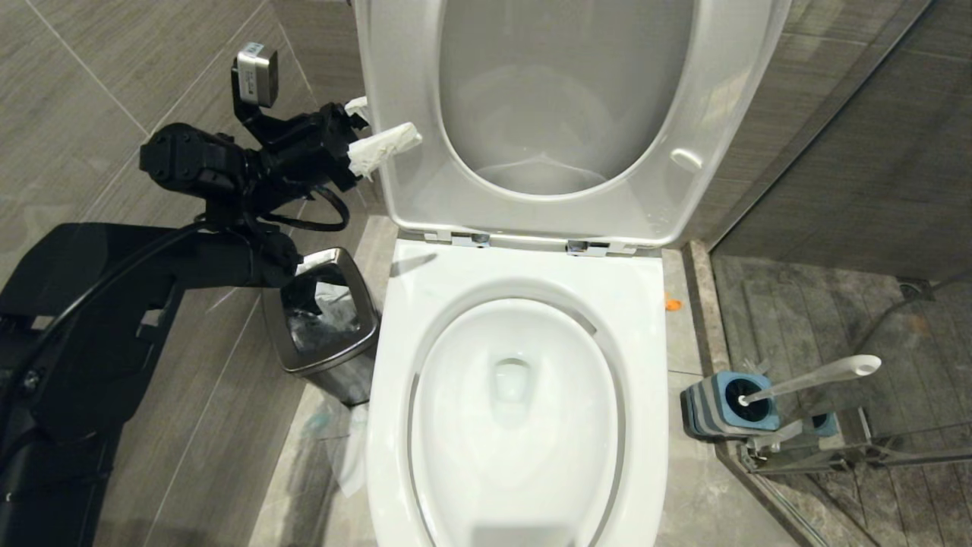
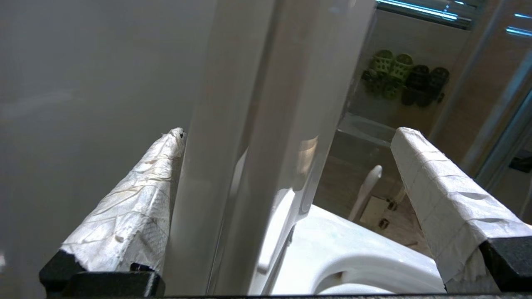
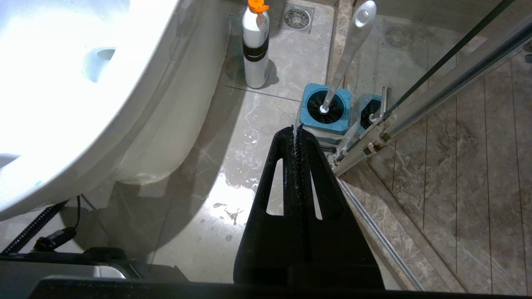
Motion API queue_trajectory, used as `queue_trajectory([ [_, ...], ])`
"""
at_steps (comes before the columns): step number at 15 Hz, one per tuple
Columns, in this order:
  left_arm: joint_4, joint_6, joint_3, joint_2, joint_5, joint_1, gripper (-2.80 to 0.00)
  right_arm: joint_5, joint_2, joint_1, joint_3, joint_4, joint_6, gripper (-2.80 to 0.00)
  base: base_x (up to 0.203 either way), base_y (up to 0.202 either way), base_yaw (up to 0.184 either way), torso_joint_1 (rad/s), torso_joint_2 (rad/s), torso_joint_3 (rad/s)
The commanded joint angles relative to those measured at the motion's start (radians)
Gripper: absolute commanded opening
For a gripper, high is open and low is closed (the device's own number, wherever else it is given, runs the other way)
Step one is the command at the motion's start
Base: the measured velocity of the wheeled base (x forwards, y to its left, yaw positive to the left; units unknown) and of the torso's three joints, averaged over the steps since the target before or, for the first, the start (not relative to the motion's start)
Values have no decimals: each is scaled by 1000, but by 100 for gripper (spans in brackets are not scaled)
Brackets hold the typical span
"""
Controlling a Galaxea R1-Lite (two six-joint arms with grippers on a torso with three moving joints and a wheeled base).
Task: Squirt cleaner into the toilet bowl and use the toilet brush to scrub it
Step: Close the toilet lid
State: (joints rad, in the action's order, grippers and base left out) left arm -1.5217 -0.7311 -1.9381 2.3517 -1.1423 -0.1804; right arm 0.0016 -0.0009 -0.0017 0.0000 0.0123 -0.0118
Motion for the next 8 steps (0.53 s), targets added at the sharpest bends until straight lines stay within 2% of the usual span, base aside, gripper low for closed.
queue_trajectory([
  [1, -8, -2, -1, 14, -3, -1, 0, 0, 1, 0, 0, 0, 0, -280, 0, 0, 0, 0, 0, 0],
  [8, -8, -8, 4, -35, -10, 28, 0, 0, 1, 0, 0, 0, 0, -280, 0, 0, 0, 0, 0, 0],
])
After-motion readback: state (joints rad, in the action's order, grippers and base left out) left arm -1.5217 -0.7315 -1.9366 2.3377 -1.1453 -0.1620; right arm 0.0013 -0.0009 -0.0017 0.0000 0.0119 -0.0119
